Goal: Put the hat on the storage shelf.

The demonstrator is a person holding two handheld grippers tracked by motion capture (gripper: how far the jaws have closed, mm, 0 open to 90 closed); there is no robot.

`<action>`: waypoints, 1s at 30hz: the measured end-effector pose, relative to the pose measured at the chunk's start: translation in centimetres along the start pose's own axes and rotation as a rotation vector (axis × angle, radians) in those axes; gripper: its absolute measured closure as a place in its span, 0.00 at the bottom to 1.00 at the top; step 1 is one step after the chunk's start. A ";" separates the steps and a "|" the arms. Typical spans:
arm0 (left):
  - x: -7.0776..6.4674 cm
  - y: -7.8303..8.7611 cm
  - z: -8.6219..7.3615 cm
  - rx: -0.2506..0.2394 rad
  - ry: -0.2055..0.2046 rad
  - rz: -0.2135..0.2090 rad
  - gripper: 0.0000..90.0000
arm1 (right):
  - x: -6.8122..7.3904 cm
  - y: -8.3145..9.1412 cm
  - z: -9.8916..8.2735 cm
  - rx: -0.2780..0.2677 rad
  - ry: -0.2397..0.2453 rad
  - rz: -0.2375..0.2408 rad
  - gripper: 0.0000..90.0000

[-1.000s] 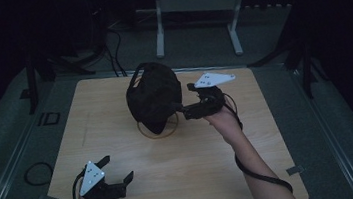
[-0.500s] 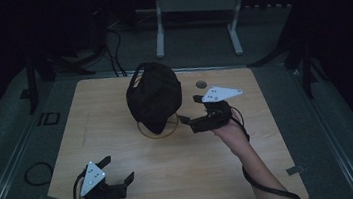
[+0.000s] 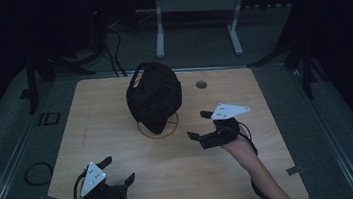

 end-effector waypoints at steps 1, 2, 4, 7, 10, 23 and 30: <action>0.0 0.0 0.0 0.002 -0.001 0.003 0.03 | 0.1 0.1 -0.3 0.004 0.004 0.001 0.14; 0.0 0.0 0.0 0.002 -0.003 0.001 0.03 | 0.1 0.1 -0.3 0.004 0.004 0.001 0.14; 0.0 -0.1 0.0 0.004 0.001 0.002 0.03 | 0.3 0.1 -1.0 0.006 0.008 0.008 0.14; 0.1 -0.2 -0.2 0.011 0.003 0.001 0.03 | 0.7 0.1 -1.8 0.012 0.015 0.028 0.14; 0.1 -0.2 -0.3 0.019 -0.003 -0.002 0.03 | 1.5 -0.1 -3.0 0.014 0.020 0.055 0.14; -0.2 -0.2 -0.4 0.026 -0.009 -0.017 0.03 | 3.2 -1.4 -7.2 0.090 0.053 0.112 0.14; 0.0 -0.2 -0.3 0.016 -0.011 -0.008 0.03 | 3.3 -1.3 -9.2 0.112 0.036 0.111 0.14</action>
Point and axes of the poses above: each handheld gripper's, and its own axes: y roughly backward along the jaws, z roughly out of its top, x roughly to its left, the point moved 8 cm from there along -y, roughly forward along the jaws, and after that the axes turned 3 degrees about y, right-handed, at the moved point
